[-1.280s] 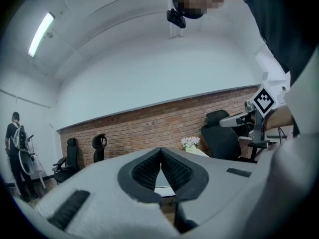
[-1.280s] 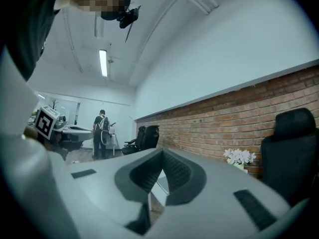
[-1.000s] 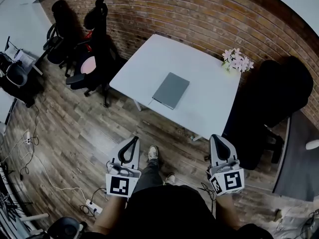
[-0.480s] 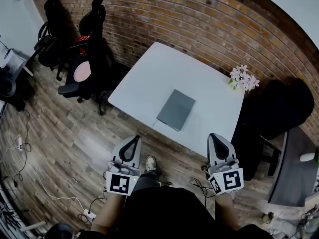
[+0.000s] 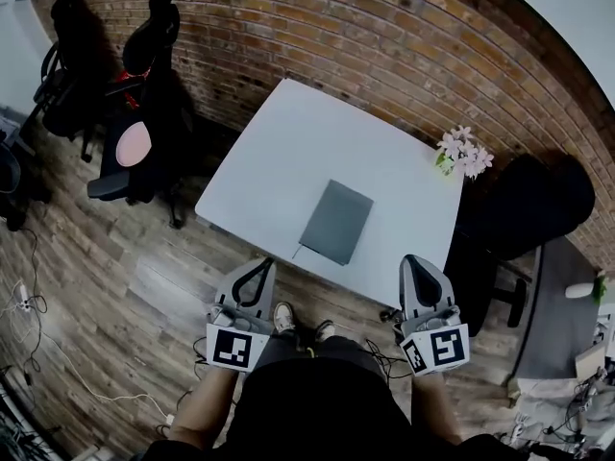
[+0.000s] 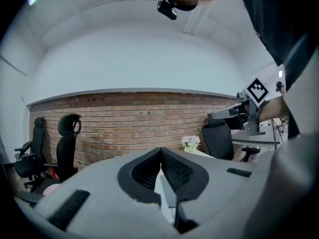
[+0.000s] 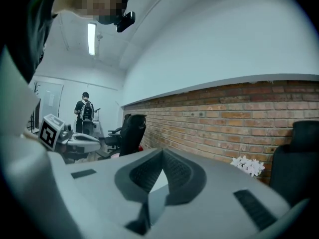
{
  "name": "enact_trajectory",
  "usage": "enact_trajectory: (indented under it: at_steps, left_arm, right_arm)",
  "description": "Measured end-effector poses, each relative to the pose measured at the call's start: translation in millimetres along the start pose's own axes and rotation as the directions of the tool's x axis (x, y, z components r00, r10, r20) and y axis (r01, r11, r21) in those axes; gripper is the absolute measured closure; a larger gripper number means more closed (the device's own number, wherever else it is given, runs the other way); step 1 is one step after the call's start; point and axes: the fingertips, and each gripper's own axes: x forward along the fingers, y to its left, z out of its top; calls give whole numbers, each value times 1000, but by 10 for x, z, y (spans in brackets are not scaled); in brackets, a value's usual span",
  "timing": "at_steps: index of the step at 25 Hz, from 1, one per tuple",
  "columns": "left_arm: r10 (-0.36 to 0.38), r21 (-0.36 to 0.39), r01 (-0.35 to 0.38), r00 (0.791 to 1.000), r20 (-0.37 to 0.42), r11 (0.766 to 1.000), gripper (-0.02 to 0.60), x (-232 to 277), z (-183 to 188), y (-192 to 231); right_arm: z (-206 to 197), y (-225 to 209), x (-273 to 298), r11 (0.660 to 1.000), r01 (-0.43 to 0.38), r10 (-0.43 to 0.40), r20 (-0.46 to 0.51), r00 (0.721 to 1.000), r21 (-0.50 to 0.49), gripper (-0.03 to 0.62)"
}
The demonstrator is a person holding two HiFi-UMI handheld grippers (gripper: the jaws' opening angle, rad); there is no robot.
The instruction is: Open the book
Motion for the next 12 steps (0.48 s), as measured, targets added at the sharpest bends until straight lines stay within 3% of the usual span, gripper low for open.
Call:
enact_trajectory:
  at_steps: [7, 12]
  left_arm:
    - [-86, 6, 86, 996, -7, 996, 558, 356, -44, -200]
    - [-107, 79, 106, 994, -1, 991, 558, 538, 31, -359]
  right_arm:
    - [-77, -240, -15, 998, 61, -61, -9, 998, 21, 583]
    - [-77, -467, -17, 995, 88, -89, 23, 996, 47, 583]
